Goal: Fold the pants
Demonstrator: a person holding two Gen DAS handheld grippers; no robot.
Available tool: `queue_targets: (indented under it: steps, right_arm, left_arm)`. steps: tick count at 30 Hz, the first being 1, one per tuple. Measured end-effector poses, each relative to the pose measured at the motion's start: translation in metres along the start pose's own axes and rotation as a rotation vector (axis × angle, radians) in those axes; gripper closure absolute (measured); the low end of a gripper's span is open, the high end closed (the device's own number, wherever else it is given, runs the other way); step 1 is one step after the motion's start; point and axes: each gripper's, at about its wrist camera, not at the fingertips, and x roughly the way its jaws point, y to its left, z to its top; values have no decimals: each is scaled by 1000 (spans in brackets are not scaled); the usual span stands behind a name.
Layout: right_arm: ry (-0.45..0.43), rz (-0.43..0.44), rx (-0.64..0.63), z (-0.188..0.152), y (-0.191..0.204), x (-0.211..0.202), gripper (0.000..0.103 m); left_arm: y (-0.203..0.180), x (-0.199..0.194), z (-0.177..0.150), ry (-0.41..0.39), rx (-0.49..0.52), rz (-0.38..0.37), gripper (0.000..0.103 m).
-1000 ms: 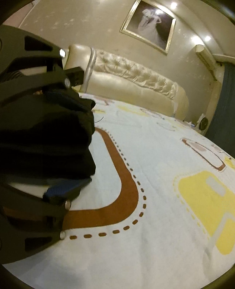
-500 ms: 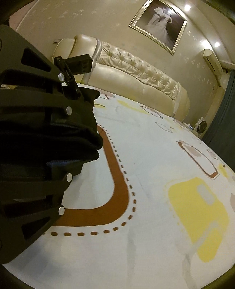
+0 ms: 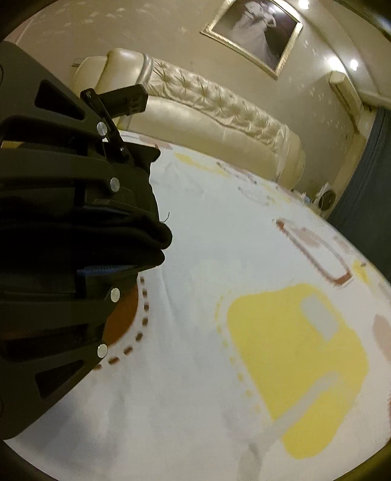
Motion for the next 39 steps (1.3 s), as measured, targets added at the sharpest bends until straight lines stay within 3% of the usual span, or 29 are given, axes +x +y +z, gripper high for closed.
queue_targets:
  steps: [5,15,18,25,28,34,39]
  right_arm:
    - [7,31,61,-2,-19,6,78]
    - [15,46,81,-1,-26,7,77]
    - [14,67,96,-2,-25,1,70]
    - [20,85,118,-20,-22,-30,45]
    - [25,83,116,-37,-21,-46,39]
    - [44,94,115,-70,-18,-64,36]
    - [56,104,122,-94,-14,-73,33]
  left_arm:
    - [4,5,-5,-8,-3,0,72]
    - [21,4,-9,7,-83,-113,64]
    - [28,-3,-12,17,-123,-166,59]
    - [35,-37,-44,-5,-153,-191,33]
    - [38,-53,-65,6,-162,-212,32]
    - [39,-77,-109,25,-208,-271,27]
    - [36,-81,-126,33,-248,-353,22]
